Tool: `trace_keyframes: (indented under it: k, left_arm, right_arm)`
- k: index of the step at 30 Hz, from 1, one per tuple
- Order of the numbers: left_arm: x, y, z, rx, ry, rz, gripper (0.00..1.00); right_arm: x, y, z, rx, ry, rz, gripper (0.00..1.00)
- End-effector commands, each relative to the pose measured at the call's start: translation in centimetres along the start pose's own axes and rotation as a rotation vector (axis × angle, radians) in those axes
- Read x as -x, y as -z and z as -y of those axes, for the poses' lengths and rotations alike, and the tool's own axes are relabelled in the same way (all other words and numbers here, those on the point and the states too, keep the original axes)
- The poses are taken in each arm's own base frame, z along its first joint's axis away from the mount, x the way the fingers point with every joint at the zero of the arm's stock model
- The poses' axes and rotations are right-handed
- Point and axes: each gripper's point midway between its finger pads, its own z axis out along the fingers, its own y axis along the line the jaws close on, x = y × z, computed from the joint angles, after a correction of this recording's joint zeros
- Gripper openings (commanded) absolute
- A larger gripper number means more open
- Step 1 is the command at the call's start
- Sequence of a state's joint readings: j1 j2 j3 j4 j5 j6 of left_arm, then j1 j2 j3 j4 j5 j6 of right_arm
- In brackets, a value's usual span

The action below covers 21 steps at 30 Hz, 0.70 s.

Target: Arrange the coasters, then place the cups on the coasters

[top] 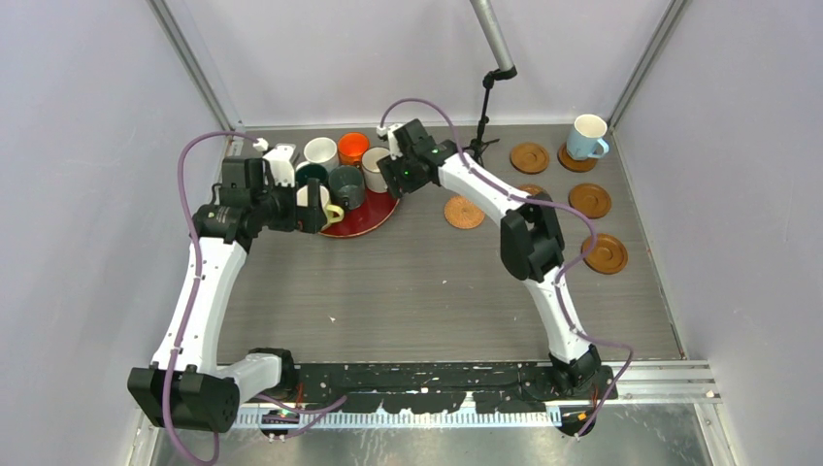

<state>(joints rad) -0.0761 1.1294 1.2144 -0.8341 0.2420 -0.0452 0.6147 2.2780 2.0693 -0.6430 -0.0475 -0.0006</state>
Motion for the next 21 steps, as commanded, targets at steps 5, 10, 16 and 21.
trace_keyframes:
  k: [5, 10, 16, 21]
  left_arm:
    - [1.4, 0.6, -0.2, 0.014, -0.010, 0.071, 1.00]
    - [1.4, 0.7, -0.2, 0.016, -0.010, 0.073, 1.00]
    - [1.3, 0.7, -0.2, 0.017, -0.017, 0.079, 1.00]
    - [1.3, 0.8, -0.2, 0.013, -0.022, 0.080, 1.00]
  right_arm:
    - [4.5, -1.5, -1.3, -0.050, -0.010, 0.121, 0.65]
    - [5.2, -3.0, -1.1, -0.082, -0.010, 0.136, 0.61]
    - [5.1, -3.7, -0.9, -0.092, 0.008, 0.133, 0.50]
    - [5.0, -4.0, -1.2, -0.073, 0.028, 0.130, 0.41]
